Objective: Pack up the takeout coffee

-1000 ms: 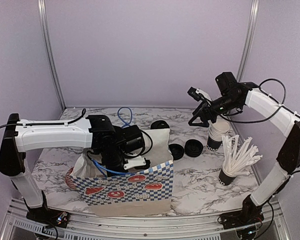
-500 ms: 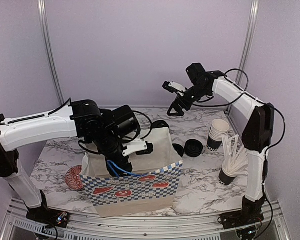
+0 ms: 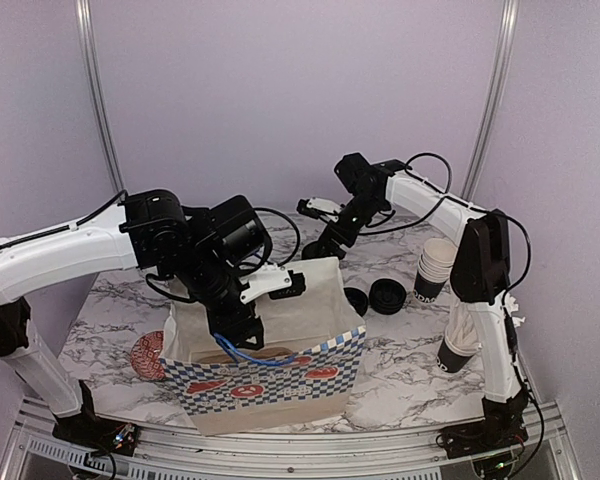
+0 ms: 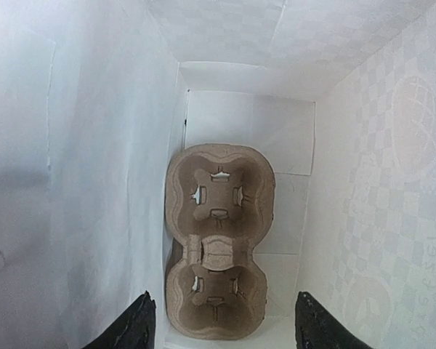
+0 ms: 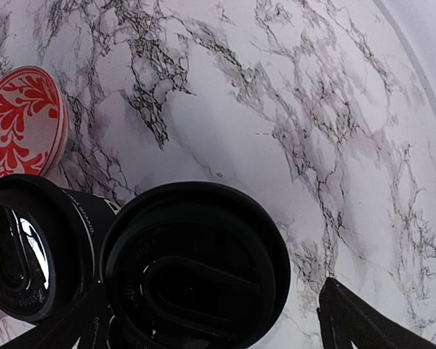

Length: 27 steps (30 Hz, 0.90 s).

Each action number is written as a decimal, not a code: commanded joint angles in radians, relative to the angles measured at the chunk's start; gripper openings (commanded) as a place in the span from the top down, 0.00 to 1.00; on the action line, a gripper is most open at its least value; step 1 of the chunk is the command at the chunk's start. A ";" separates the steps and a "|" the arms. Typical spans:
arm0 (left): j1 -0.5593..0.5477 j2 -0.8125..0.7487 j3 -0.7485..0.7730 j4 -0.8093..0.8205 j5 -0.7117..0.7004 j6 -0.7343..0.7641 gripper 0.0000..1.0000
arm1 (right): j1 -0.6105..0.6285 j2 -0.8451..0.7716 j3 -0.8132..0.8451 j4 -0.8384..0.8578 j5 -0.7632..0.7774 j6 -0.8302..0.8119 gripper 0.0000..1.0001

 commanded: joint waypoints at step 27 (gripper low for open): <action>0.001 -0.007 0.070 -0.002 -0.017 -0.015 0.33 | 0.058 -0.114 -0.020 0.023 0.157 0.003 0.26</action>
